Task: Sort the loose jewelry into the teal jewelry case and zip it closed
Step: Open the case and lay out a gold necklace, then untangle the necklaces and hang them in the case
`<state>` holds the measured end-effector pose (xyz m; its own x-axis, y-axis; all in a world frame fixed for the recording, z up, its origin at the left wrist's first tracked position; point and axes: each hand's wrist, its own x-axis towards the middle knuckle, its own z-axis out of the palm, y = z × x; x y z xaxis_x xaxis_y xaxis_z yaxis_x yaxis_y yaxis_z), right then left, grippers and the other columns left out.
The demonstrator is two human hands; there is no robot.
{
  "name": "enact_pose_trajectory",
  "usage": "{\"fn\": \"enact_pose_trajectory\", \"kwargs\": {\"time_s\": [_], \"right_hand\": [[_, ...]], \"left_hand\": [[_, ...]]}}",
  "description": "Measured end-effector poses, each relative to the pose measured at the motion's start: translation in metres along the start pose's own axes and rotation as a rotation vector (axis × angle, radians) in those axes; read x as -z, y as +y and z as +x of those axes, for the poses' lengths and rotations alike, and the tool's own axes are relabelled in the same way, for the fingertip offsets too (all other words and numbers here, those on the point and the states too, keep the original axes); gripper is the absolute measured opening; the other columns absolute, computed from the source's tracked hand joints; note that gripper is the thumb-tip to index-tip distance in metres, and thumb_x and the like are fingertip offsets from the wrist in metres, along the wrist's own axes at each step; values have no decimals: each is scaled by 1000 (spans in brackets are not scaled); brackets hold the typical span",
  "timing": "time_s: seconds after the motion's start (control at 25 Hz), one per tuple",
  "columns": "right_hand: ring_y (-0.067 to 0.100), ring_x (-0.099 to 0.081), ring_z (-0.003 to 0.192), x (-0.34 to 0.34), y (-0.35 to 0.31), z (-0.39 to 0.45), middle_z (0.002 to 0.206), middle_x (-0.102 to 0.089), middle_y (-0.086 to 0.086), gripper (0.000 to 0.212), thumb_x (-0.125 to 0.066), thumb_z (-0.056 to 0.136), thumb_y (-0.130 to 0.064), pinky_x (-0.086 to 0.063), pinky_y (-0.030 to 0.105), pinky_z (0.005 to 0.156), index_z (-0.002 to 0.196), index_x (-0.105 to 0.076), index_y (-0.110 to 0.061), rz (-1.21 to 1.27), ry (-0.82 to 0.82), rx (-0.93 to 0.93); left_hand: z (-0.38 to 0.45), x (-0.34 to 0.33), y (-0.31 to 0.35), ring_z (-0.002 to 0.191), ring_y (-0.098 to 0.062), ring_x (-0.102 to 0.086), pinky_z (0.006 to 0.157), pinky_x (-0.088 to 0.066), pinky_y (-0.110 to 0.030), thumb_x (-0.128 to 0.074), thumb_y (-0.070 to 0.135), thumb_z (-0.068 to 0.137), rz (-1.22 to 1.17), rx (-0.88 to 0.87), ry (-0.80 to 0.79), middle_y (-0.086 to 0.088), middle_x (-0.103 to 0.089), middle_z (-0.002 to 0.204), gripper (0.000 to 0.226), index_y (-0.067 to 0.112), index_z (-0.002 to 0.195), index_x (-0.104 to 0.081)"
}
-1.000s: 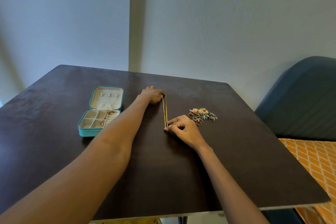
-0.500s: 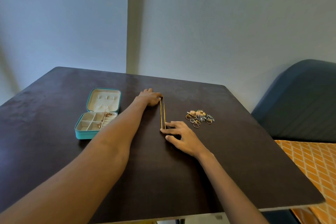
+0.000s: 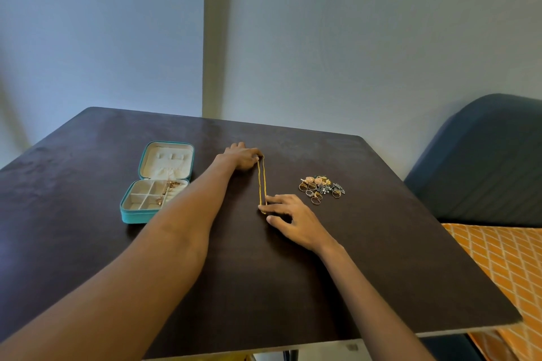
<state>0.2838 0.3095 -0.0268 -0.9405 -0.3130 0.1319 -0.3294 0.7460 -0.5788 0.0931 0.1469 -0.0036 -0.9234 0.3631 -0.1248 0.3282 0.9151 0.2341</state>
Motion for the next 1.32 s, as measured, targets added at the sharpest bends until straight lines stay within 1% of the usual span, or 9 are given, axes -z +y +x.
{"fn": "enact_pose_trajectory", "kwargs": {"time_s": [0.16,0.32,0.44,0.56,0.68,0.8,0.96,1.16,1.32], "right_hand": [[-2,-38,126,-1,2,-1,134,-54,-12,34,-48,91,-33,-29,20,101,122,-63,-31,110,89,-3],[2,-47,120,-4,0,6,120,-60,-18,29,-48,92,-34,-34,17,95,113,-67,-33,241,254,-28],[5,-48,113,-6,-19,22,107,-60,-23,25,-45,98,-32,-37,17,89,108,-69,-33,265,339,-64],[7,-48,103,-11,-54,47,99,-62,-16,26,-46,98,-30,-39,22,83,103,-71,-26,251,385,-56],[10,-53,103,-28,-88,80,105,-67,-4,26,-50,95,-31,-42,32,93,103,-72,-20,248,346,-49],[22,-55,112,-57,-116,102,116,-65,4,27,-50,93,-26,-46,36,92,111,-68,-19,121,229,-94],[22,-56,111,-89,-136,106,120,-61,4,29,-51,90,-20,-48,35,86,114,-66,-21,29,187,-181],[21,-55,110,-86,-140,105,117,-59,4,26,-52,90,-20,-50,37,84,110,-68,-24,-56,155,-152],[22,-53,111,-85,-142,105,114,-59,5,23,-59,89,-31,-50,38,85,109,-69,-25,-96,127,-129]], "left_hand": [[-4,6,0,132,-37,-33,111,-28,-52,-32,46,98,-96,11,-89,-16,-35,141,41,36,138,-36],[-21,32,1,140,-29,-27,116,-21,-45,-33,32,101,-290,-49,-196,-10,-26,153,47,22,146,-26],[-45,52,-6,136,-25,-35,113,-26,-36,-35,21,100,-300,-72,-63,-9,-37,148,41,14,141,-38],[-81,67,-26,123,-24,-49,102,-35,-31,-44,17,97,-269,-104,102,-10,-54,134,34,9,128,-55],[-122,71,-60,115,-23,-55,96,-40,-30,-50,15,95,-270,-87,202,-10,-60,124,28,7,119,-61],[-152,59,-94,111,-21,-57,93,-41,-29,-53,14,93,-245,-17,249,-9,-63,120,25,10,115,-64],[-172,42,-116,111,-17,-57,90,-42,-24,-55,13,92,-230,7,193,-7,-62,123,27,10,118,-63],[-180,32,-124,103,-16,-61,82,-50,-23,-58,11,90,-260,9,190,-7,-61,122,28,14,117,-62],[-186,23,-124,112,-19,-58,91,-50,-32,-56,13,90,-221,-32,219,-8,-58,127,34,19,124,-57]]}}
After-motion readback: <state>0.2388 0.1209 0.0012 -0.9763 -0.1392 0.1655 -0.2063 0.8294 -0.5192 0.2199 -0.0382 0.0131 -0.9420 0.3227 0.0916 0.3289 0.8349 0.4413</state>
